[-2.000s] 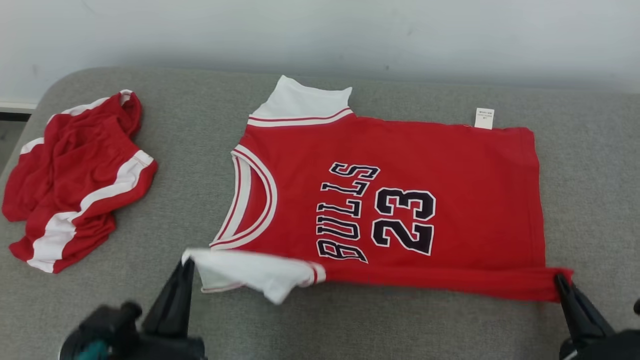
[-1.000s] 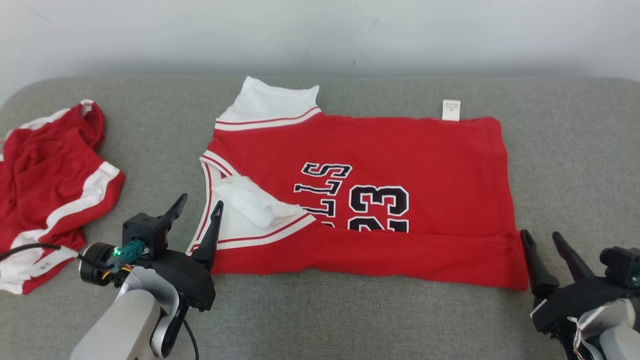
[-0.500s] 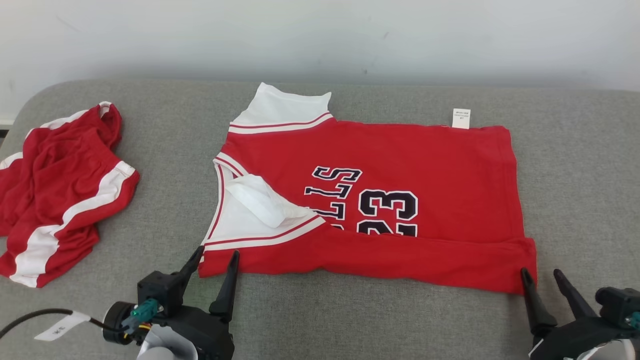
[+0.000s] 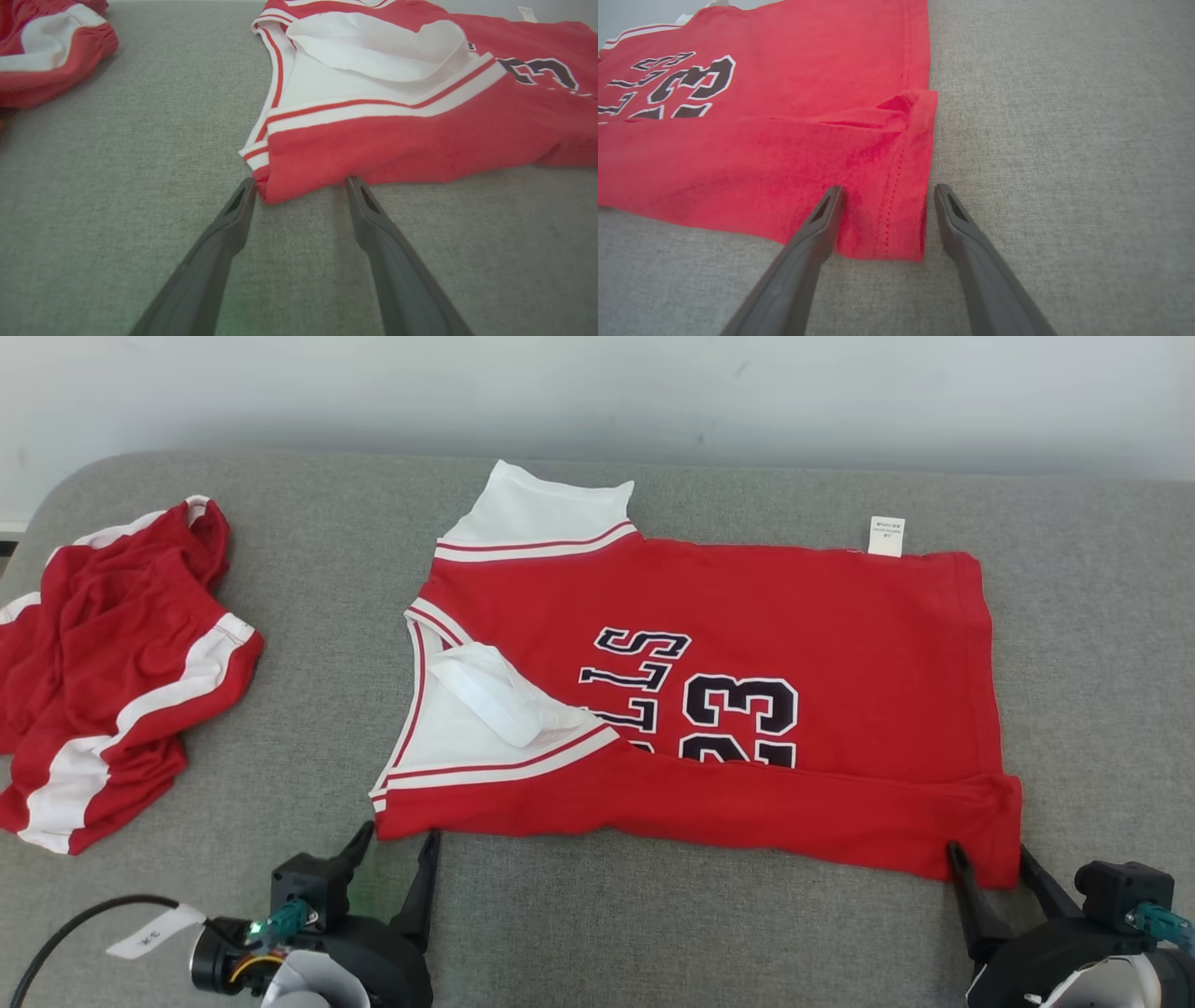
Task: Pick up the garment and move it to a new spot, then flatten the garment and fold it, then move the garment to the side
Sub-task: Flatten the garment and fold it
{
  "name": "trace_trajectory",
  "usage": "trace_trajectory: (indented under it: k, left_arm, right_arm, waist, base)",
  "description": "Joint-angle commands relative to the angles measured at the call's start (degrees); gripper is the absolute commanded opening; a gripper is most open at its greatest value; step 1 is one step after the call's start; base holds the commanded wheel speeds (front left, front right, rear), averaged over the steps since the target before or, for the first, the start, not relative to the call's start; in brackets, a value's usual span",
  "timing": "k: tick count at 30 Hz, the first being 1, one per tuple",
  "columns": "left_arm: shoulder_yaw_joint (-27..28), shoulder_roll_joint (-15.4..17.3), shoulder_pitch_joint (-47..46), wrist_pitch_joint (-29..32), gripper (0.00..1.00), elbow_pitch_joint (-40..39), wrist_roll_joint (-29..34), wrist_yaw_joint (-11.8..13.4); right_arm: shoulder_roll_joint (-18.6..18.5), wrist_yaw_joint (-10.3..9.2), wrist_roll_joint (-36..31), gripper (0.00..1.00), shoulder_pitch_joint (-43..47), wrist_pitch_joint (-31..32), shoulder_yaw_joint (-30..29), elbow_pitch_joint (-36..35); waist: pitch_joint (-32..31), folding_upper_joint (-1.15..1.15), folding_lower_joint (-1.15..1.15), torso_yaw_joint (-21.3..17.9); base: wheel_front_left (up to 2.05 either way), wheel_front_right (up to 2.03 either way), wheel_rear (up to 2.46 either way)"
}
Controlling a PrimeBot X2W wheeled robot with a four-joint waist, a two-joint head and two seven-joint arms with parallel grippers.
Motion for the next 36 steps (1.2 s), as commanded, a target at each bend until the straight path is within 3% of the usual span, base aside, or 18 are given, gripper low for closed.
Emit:
trace_trajectory:
  k: [1,4,5,6,7,8,9,16,22,36]
  left_arm:
    - [0.31,-0.39,-1.20,-0.43,1.00,1.00,-0.32,-0.50]
    - [0.41,-1.00,-2.04,-0.46,1.00,3.73,0.00,-1.23]
    - [0.62,-1.63,-2.33,-0.49,1.00,4.52,-0.44,-1.64]
    - [0.79,-2.03,-2.70,-0.50,0.93,5.21,-0.72,-1.93]
    - [0.84,-2.16,-3.12,-0.52,0.40,6.08,-0.56,-2.33]
    - [0.86,-2.32,-3.34,-0.53,0.22,6.80,-0.39,-2.57]
    - [0.89,-2.55,-3.34,-0.56,0.00,7.39,-0.30,-2.90]
    - [2.38,-3.00,-0.35,-0.60,0.00,7.74,0.26,-4.12]
    - [3.32,-2.25,5.35,-0.55,0.00,4.63,0.00,-3.72]
    - [4.75,-0.19,20.12,1.20,0.00,-10.75,-2.58,2.48]
  right_arm:
    - [0.38,0.07,-0.36,1.00,-0.54,0.29,0.27,0.81]
    - [0.53,0.07,-0.38,1.00,-0.71,0.85,0.77,1.63]
    - [0.59,0.07,-0.39,0.88,-0.92,1.10,1.14,1.88]
    - [0.73,0.07,-0.18,0.45,-1.15,1.33,1.49,2.07]
    - [0.84,0.07,0.14,0.13,-1.36,1.22,1.78,2.15]
    - [0.85,0.07,0.29,0.00,-1.49,0.99,2.00,2.20]
    - [0.80,0.07,0.42,0.00,-1.47,0.75,2.10,2.22]
    - [-0.56,0.07,1.66,0.00,0.47,-1.51,0.91,2.20]
    - [-1.21,0.07,1.96,0.00,3.92,-1.15,-0.92,-0.10]
    - [2.72,0.07,1.14,0.00,17.65,7.30,-7.67,-13.08]
  waist:
    - [0.18,0.00,0.00,0.00]
    - [0.18,0.00,0.00,0.01]
    - [0.12,0.00,0.00,-0.05]
    - [0.05,0.00,0.00,-0.09]
    - [-0.08,0.00,0.00,-0.10]
    - [-0.27,0.00,0.00,-0.10]
    - [-0.53,0.00,0.00,-0.08]
    - [-4.37,0.00,0.00,-0.23]
    - [-7.13,0.00,0.00,-1.04]
    - [-8.06,0.00,0.00,-0.62]
  base:
    - [0.00,0.00,0.00]
    - [0.00,0.00,0.00]
    - [0.00,0.00,0.00]
    - [0.00,0.00,0.00]
    - [0.00,0.00,0.00]
    - [0.00,0.00,0.00]
    - [0.00,0.00,0.00]
    - [0.00,0.00,0.00]
    - [0.00,0.00,0.00]
    - [0.00,0.00,0.00]
